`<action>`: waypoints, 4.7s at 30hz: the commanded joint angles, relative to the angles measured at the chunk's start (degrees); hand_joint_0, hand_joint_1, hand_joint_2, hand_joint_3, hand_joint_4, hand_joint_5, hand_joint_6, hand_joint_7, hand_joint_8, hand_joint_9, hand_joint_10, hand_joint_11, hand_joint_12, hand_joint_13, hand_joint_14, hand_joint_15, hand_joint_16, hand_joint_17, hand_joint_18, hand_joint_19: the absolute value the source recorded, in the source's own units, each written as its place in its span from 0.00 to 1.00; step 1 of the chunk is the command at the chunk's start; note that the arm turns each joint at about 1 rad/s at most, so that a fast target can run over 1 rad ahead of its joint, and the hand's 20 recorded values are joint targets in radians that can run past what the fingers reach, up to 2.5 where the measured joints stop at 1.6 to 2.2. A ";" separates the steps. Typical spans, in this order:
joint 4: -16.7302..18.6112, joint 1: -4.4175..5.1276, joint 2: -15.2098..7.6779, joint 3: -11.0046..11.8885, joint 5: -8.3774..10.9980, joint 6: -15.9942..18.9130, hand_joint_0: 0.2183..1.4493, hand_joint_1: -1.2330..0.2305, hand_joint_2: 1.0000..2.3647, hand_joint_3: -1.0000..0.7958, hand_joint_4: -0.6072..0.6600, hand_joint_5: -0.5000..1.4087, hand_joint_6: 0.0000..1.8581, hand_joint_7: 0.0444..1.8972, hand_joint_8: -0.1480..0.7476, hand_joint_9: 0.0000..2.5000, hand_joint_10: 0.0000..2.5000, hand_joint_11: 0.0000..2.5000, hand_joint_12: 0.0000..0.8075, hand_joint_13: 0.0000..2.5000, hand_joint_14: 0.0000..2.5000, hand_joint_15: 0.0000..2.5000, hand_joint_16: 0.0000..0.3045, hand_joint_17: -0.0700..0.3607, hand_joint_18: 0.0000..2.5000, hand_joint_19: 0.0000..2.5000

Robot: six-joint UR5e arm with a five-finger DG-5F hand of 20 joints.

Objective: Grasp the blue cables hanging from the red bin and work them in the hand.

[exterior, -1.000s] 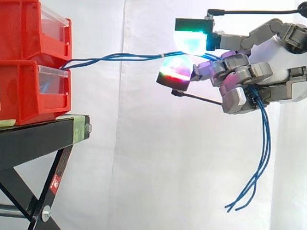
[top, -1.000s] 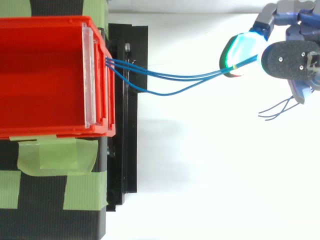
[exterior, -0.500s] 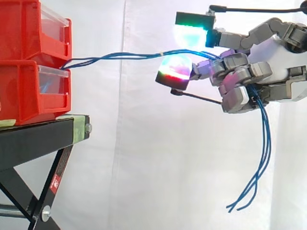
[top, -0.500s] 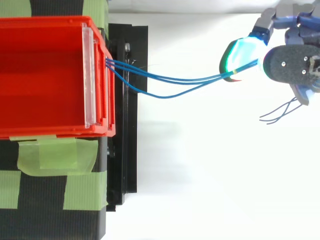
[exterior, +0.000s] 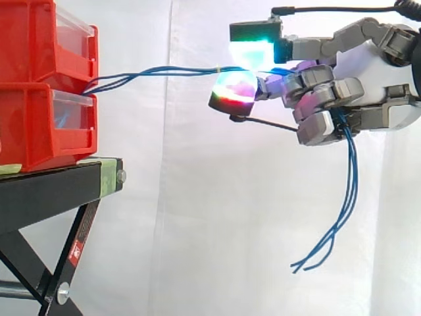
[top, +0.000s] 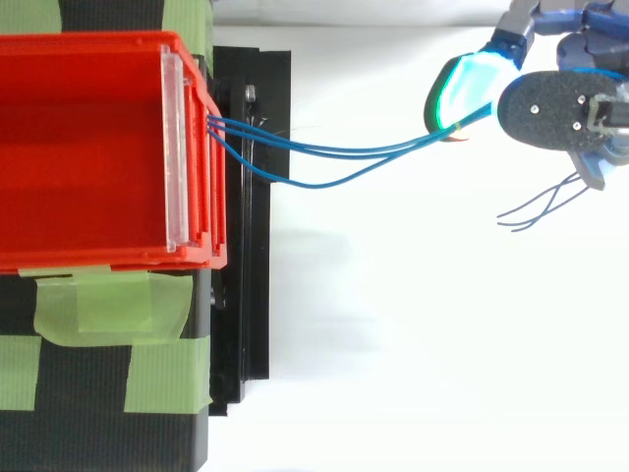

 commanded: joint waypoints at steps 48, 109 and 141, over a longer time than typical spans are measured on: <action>-1.48 0.84 0.04 0.35 -3.77 -0.23 0.60 0.44 0.01 0.17 0.69 0.44 0.05 0.66 0.68 0.28 1.00 1.00 0.62 0.41 1.00 0.75 0.16 0.41 0.54 0.53; 7.75 0.31 1.36 0.70 -2.37 -13.33 0.52 0.39 0.09 0.62 0.77 0.46 0.00 0.66 0.83 0.44 1.00 1.00 0.83 0.69 1.00 0.84 0.81 0.59 0.82 0.19; 7.22 0.40 1.36 0.70 -2.37 -13.06 0.56 0.46 0.02 0.32 0.72 0.42 0.01 0.59 0.78 0.28 1.00 1.00 0.85 0.52 1.00 0.82 0.19 0.46 0.56 0.29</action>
